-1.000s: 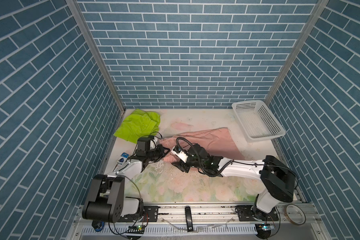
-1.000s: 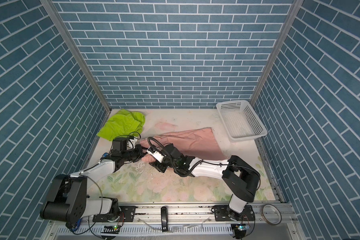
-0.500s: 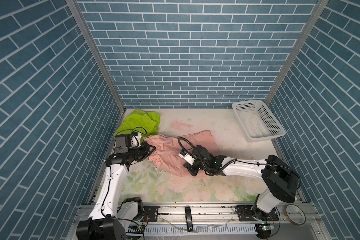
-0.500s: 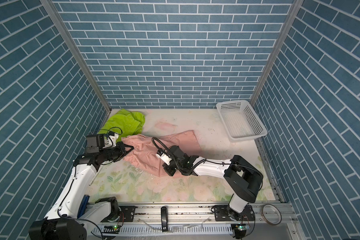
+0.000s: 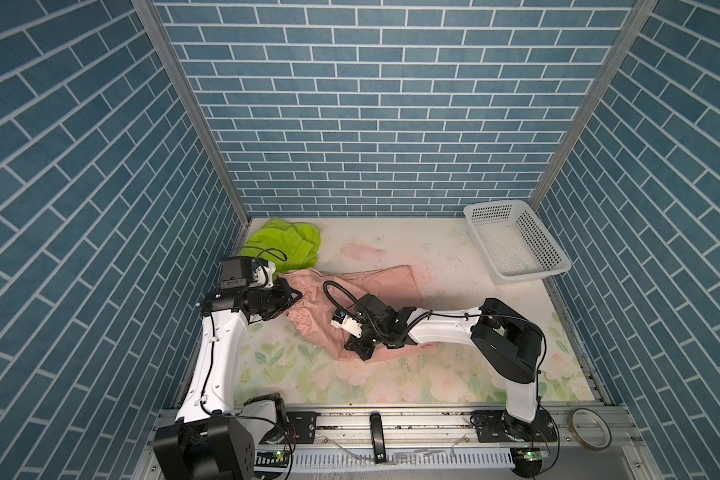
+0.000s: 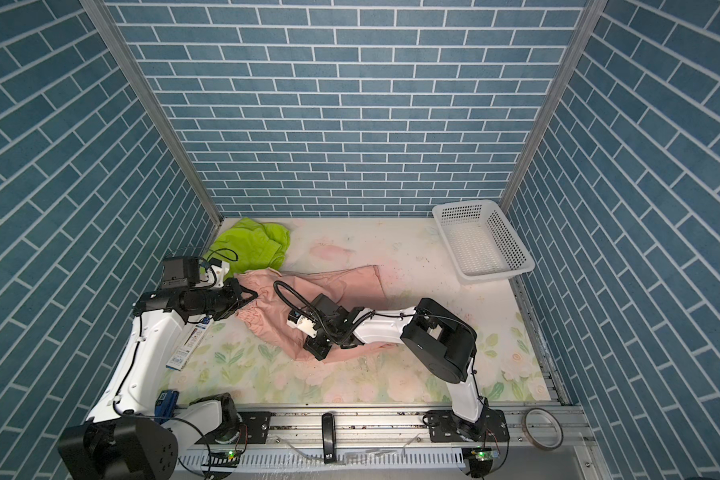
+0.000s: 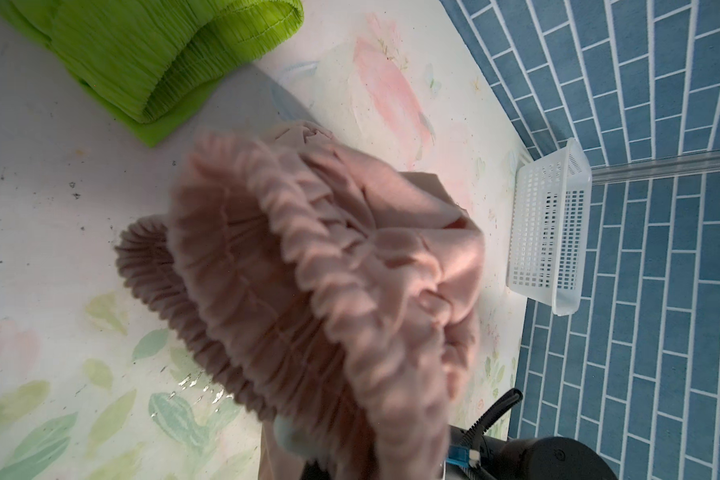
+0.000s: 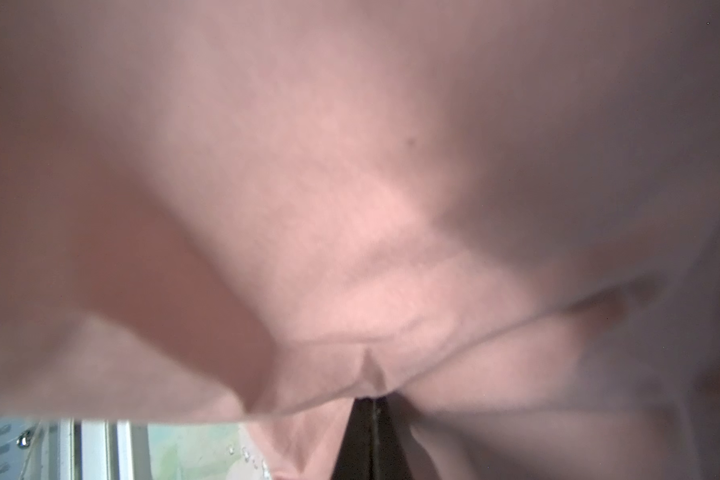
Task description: Fold and stack the shorts
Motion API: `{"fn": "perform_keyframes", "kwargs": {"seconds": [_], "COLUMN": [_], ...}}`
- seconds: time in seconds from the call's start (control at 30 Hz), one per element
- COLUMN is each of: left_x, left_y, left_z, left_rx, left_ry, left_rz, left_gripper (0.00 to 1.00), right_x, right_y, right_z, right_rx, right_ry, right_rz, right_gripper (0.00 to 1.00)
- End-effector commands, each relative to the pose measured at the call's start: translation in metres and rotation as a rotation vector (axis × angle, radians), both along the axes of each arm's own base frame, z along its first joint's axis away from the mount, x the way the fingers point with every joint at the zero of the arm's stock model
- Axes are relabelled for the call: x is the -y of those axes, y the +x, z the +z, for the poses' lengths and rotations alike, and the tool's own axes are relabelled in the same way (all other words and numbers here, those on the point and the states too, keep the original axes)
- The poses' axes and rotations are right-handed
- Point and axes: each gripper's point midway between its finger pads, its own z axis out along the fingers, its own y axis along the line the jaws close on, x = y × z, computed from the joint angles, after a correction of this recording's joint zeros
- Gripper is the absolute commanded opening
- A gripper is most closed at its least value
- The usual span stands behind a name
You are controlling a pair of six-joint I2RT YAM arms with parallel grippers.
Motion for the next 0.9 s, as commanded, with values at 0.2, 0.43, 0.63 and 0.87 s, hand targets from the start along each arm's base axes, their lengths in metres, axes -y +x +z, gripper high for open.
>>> {"fn": "perform_keyframes", "kwargs": {"seconds": [0.2,0.43,0.63,0.87], "left_x": [0.015,0.024,0.046,0.075], "left_y": [0.013,0.014,0.011,0.028], "left_z": [0.012,0.021,0.011,0.02], "left_rx": [-0.043,-0.128,-0.216,-0.201], "left_ry": [0.027,0.124,0.213,0.315], "left_rz": [-0.018,-0.034,-0.073,-0.084], "left_gripper": [0.0,0.0,0.0,0.0], "right_x": [0.101,0.189,0.217,0.223], "right_y": [0.038,0.017,0.015,0.011], "right_z": [0.058,0.007,-0.012,-0.027], "right_rx": [0.002,-0.015,-0.001,-0.009], "right_ry": [0.035,-0.184,-0.208,-0.164], "right_rz": [-0.313,-0.494,-0.61,-0.642], "right_gripper": [0.13,0.04,0.0,0.0]}}
